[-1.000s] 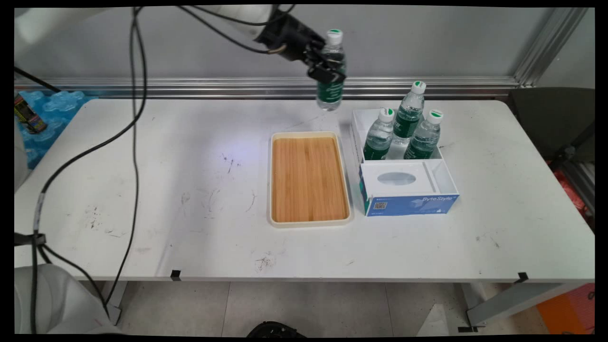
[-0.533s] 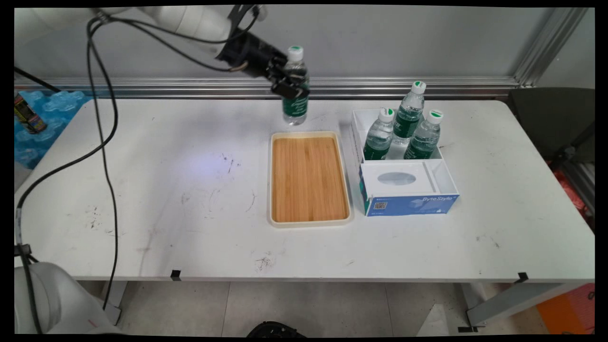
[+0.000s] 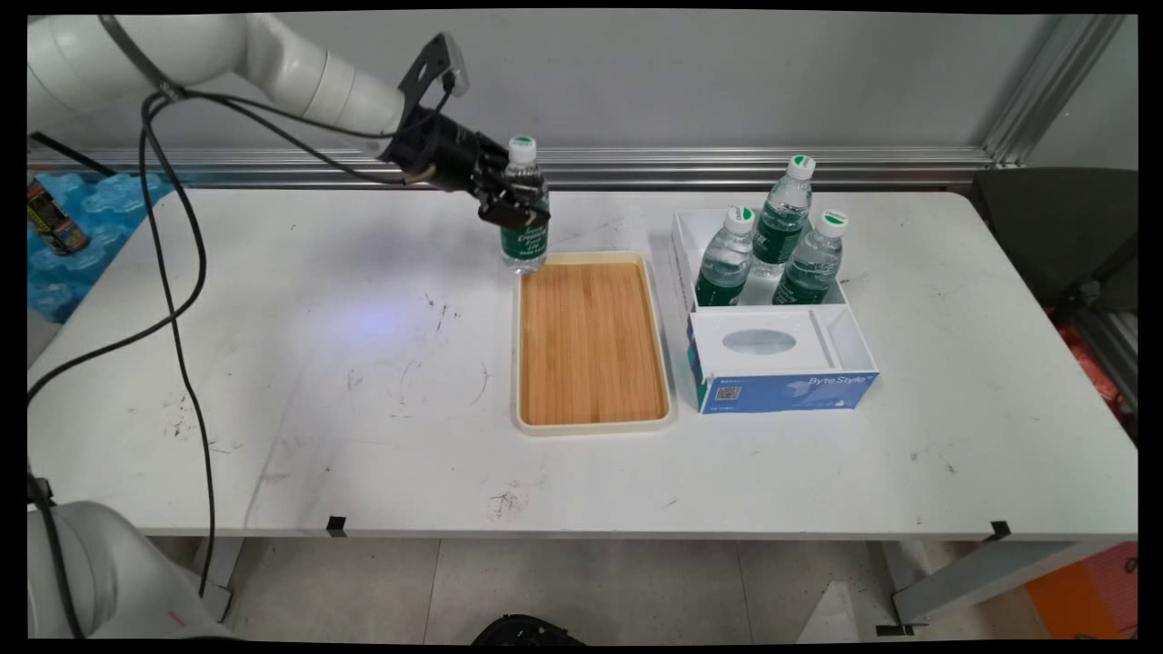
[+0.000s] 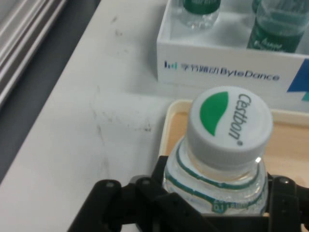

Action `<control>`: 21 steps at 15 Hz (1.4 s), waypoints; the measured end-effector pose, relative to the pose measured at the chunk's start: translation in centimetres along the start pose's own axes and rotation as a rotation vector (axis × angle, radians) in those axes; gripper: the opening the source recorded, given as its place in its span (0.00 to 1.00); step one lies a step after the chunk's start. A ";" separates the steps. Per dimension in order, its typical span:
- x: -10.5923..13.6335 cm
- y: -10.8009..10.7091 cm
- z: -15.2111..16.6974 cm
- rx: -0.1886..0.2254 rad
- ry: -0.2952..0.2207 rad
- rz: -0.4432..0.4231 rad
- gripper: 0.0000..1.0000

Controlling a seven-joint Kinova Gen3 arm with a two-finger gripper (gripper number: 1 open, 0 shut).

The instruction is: Place the picked object on the tray

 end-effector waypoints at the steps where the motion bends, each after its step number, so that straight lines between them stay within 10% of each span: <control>1: -0.5 -0.1 0.3 0.000 -0.001 -0.002 0.00; 21: -2.1 -0.7 6.1 -0.048 0.064 0.022 0.00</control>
